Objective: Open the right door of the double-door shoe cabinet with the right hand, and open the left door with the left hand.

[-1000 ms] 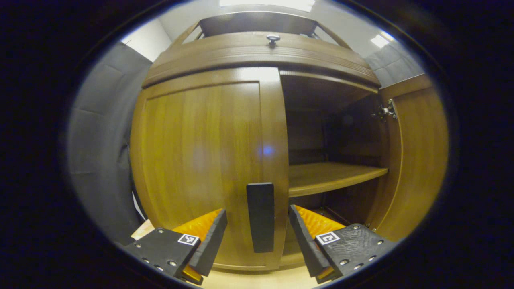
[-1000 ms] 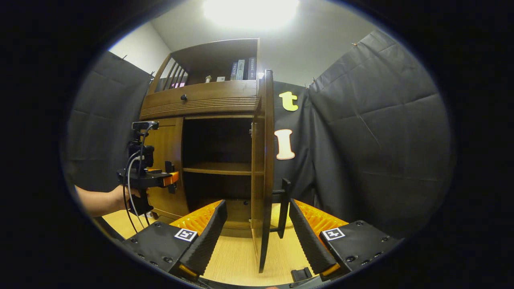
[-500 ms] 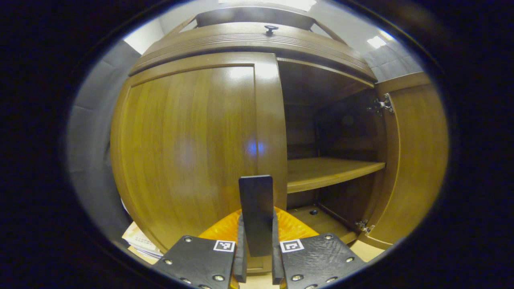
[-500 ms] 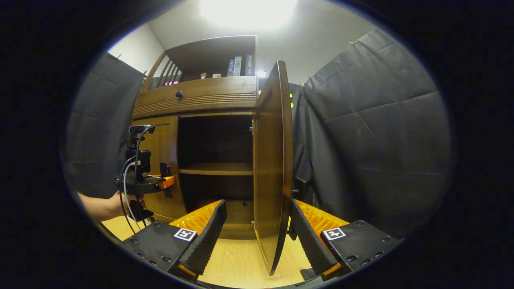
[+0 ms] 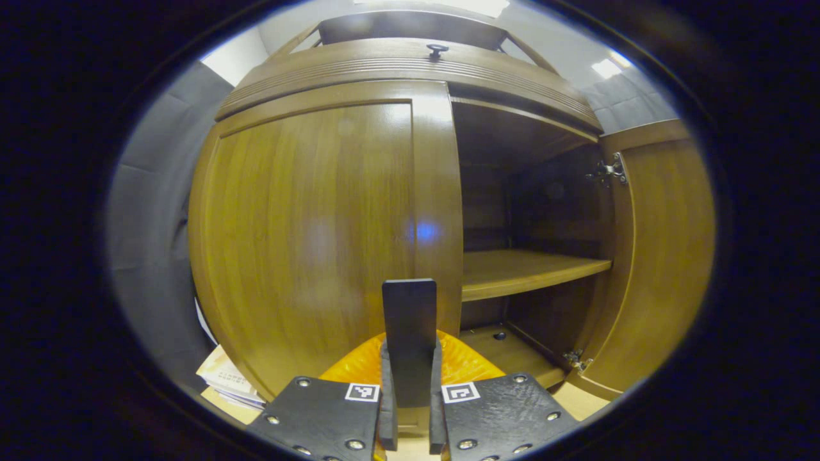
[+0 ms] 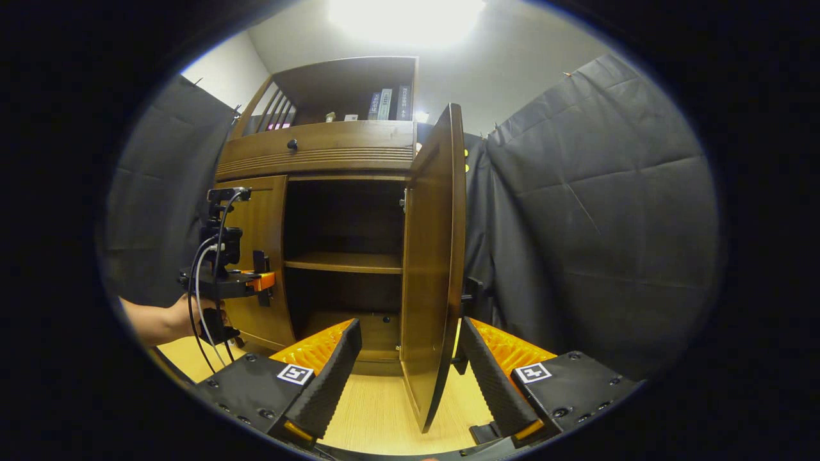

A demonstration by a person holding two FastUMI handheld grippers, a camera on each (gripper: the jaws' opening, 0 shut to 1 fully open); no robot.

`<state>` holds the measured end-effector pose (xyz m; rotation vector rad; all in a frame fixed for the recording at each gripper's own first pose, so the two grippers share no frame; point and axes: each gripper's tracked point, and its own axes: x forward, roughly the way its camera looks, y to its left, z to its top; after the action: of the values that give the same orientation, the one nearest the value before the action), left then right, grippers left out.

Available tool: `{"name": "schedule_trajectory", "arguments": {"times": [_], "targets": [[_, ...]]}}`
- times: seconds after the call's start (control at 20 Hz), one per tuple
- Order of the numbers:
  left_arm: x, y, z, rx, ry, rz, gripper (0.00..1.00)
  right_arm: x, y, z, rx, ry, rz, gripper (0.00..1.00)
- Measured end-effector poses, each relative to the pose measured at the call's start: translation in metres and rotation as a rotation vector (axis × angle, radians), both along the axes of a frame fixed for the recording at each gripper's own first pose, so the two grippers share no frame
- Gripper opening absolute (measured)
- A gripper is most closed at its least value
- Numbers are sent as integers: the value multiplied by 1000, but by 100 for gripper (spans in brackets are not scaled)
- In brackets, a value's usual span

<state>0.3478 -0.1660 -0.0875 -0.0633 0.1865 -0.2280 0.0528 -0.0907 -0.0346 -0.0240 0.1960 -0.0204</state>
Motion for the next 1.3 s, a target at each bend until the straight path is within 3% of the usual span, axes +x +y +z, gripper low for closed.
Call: {"name": "schedule_trajectory", "arguments": {"times": [0.1,0.15,0.2,0.3,0.6,0.7,0.75,0.85,0.95,1.05,1.25,1.3], "targets": [[-9,4,0,1,13,12,21,-8,-2,3,6,-6,6,94],[-13,5,2,3,16,19,20,-13,-3,4,10,-8,9,98],[-18,8,2,4,19,26,20,-17,-3,5,13,-13,11,94],[-29,12,3,-1,25,36,20,-24,-7,6,21,-15,15,98],[-65,32,7,-4,26,58,22,-40,-2,12,41,-21,48,98],[-78,40,8,-3,26,64,22,-46,1,12,38,-24,63,98],[-83,45,9,-4,28,67,22,-48,3,12,43,-22,72,94],[-96,56,11,-10,31,76,22,-53,10,13,52,-26,91,98],[-111,66,11,-8,28,86,22,-57,17,14,58,-31,112,94],[-121,77,14,-1,28,101,22,-60,24,12,66,-27,133,98],[-140,99,15,-6,35,123,20,-67,36,7,89,-14,161,98],[-144,103,15,-5,35,129,21,-68,39,5,94,-10,168,94]]}}
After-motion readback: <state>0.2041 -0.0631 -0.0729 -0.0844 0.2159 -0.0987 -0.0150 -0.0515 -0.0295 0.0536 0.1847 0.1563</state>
